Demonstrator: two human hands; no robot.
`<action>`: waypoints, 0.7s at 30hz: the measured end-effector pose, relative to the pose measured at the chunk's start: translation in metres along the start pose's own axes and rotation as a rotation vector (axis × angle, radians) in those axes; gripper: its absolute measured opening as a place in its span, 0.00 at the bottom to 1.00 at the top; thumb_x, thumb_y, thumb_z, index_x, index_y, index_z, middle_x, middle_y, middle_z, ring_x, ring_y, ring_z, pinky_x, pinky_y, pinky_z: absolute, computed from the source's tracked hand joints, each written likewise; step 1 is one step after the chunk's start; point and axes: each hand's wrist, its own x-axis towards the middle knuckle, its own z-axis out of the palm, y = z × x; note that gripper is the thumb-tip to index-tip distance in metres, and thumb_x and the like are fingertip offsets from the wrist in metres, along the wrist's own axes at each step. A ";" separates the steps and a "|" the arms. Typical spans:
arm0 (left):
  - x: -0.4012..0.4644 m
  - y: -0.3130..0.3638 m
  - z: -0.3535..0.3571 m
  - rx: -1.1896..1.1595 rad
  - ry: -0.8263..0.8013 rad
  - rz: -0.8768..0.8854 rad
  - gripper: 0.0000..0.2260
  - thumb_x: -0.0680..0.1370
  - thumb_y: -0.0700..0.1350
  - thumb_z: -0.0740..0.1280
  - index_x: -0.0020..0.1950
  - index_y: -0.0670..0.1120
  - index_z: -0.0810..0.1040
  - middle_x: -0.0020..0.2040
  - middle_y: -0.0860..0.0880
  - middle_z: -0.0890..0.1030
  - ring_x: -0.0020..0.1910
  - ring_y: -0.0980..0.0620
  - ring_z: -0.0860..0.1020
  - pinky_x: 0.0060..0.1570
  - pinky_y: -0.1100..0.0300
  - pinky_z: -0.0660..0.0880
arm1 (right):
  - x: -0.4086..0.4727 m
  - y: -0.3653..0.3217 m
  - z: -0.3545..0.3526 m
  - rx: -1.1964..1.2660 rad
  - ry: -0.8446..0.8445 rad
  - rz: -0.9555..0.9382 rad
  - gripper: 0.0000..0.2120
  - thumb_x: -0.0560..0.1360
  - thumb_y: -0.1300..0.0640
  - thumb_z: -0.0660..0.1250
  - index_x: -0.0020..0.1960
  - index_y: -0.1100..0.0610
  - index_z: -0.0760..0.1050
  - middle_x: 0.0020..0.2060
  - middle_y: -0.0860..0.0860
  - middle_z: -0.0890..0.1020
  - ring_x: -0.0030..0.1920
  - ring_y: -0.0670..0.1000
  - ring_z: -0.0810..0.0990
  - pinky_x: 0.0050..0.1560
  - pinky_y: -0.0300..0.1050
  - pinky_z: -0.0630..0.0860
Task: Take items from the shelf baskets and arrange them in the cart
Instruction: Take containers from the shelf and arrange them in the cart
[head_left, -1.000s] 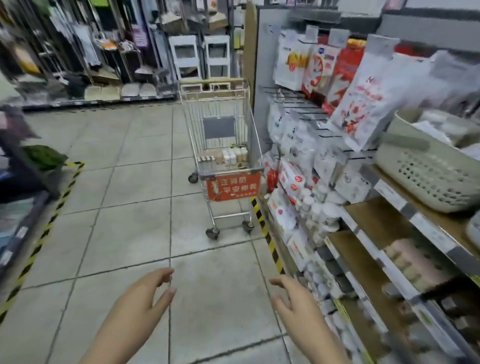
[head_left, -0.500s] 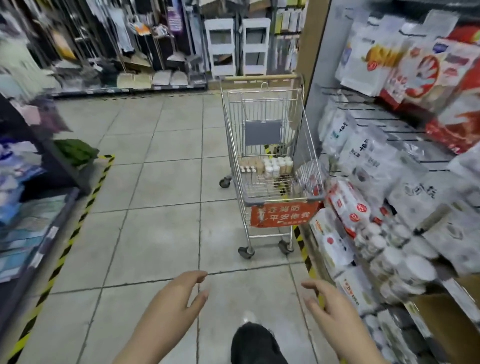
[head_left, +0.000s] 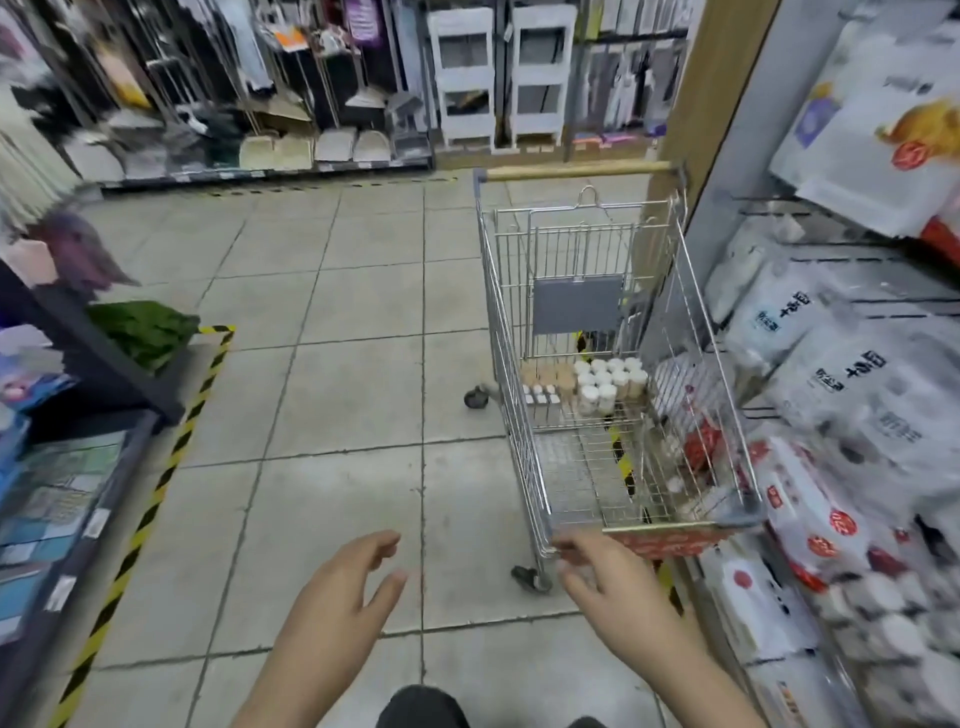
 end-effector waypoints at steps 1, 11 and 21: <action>0.018 -0.011 -0.006 -0.001 -0.018 -0.016 0.16 0.79 0.50 0.63 0.66 0.53 0.71 0.60 0.59 0.76 0.58 0.62 0.73 0.57 0.65 0.68 | 0.019 -0.007 0.003 0.002 -0.004 0.002 0.14 0.78 0.54 0.62 0.63 0.47 0.74 0.55 0.39 0.77 0.54 0.39 0.75 0.48 0.28 0.67; 0.265 -0.064 -0.091 0.075 -0.130 0.065 0.13 0.78 0.48 0.65 0.62 0.53 0.74 0.55 0.57 0.79 0.56 0.57 0.76 0.56 0.57 0.72 | 0.189 -0.039 0.017 0.141 0.132 0.315 0.14 0.78 0.57 0.64 0.63 0.50 0.75 0.59 0.45 0.79 0.59 0.45 0.76 0.57 0.38 0.70; 0.469 0.018 -0.081 0.146 -0.388 0.374 0.12 0.78 0.47 0.65 0.62 0.52 0.75 0.55 0.56 0.79 0.56 0.58 0.77 0.52 0.61 0.71 | 0.238 0.000 -0.014 0.210 0.337 0.703 0.13 0.79 0.57 0.63 0.63 0.53 0.75 0.58 0.47 0.80 0.55 0.44 0.76 0.50 0.35 0.68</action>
